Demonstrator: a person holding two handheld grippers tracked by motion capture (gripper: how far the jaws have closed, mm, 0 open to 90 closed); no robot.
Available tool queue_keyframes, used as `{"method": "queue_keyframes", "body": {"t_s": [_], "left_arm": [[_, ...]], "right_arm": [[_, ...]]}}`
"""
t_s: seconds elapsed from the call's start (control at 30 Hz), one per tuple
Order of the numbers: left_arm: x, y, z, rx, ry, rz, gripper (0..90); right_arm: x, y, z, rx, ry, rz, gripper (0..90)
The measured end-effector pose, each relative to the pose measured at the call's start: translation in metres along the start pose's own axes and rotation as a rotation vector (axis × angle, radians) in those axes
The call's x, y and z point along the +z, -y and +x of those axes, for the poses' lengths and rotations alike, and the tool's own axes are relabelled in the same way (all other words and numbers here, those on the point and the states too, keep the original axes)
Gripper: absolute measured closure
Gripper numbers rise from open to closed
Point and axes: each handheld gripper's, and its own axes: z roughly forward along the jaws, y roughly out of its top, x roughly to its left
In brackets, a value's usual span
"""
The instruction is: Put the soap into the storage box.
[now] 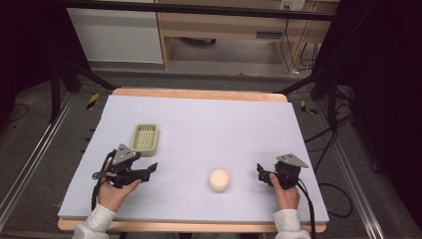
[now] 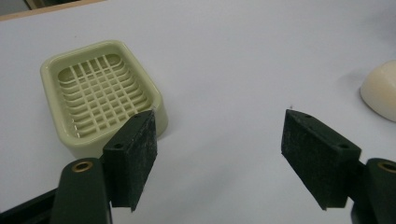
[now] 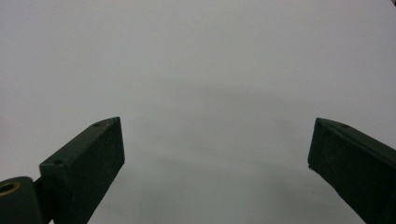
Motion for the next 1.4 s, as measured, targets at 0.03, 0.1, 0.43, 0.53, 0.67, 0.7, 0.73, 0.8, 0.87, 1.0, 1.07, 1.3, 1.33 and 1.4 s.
{"method": "queue_keyframes", "body": {"t_s": [0.03,0.1,0.43,0.53,0.67,0.7,0.73,0.8,0.87,1.0,1.07,1.3,1.33,1.4], "left_arm": [[0.0,-0.001,-0.001,0.004,0.002,0.001,26.3],[0.001,-0.002,-0.002,0.009,0.004,0.004,26.2],[0.007,-0.01,-0.012,0.039,0.024,0.014,25.1],[0.008,-0.012,-0.014,0.048,0.028,0.017,24.7],[0.012,-0.017,-0.02,0.063,0.041,0.018,24.4],[0.015,-0.019,-0.024,0.071,0.051,0.025,24.1],[0.016,-0.02,-0.025,0.078,0.053,0.024,24.0],[0.017,-0.022,-0.028,0.079,0.063,0.029,23.8],[0.018,-0.024,-0.031,0.084,0.067,0.029,23.6],[0.02,-0.028,-0.034,0.094,0.078,0.032,23.2],[0.023,-0.032,-0.04,0.1,0.09,0.036,22.9],[0.028,-0.037,-0.049,0.118,0.109,0.039,22.2],[0.029,-0.04,-0.052,0.122,0.115,0.04,22.1],[0.03,-0.04,-0.053,0.121,0.118,0.038,22.0]], "right_arm": [[0.0,0.0,0.0,0.007,-0.001,0.002,4.1],[0.0,0.0,0.0,0.003,-0.005,0.008,4.1],[0.001,-0.001,0.001,-0.003,0.001,0.015,4.1],[0.001,-0.001,0.0,-0.005,0.001,0.014,4.1],[0.001,-0.001,0.001,0.003,-0.001,0.014,4.1],[0.001,0.0,0.001,0.004,0.001,0.011,4.1],[0.001,0.0,0.001,0.003,0.001,0.011,4.1],[0.001,-0.001,0.0,0.002,-0.002,0.013,4.1],[0.001,-0.001,0.001,0.007,-0.002,0.014,4.1],[0.001,0.0,0.001,0.007,-0.002,0.014,4.1],[0.001,-0.001,0.001,0.007,-0.003,0.014,4.1],[0.001,-0.001,0.001,0.006,-0.002,0.013,4.1],[0.001,0.0,0.0,0.003,0.0,0.011,4.1],[0.001,0.0,0.0,0.004,-0.001,0.011,4.1]]}}
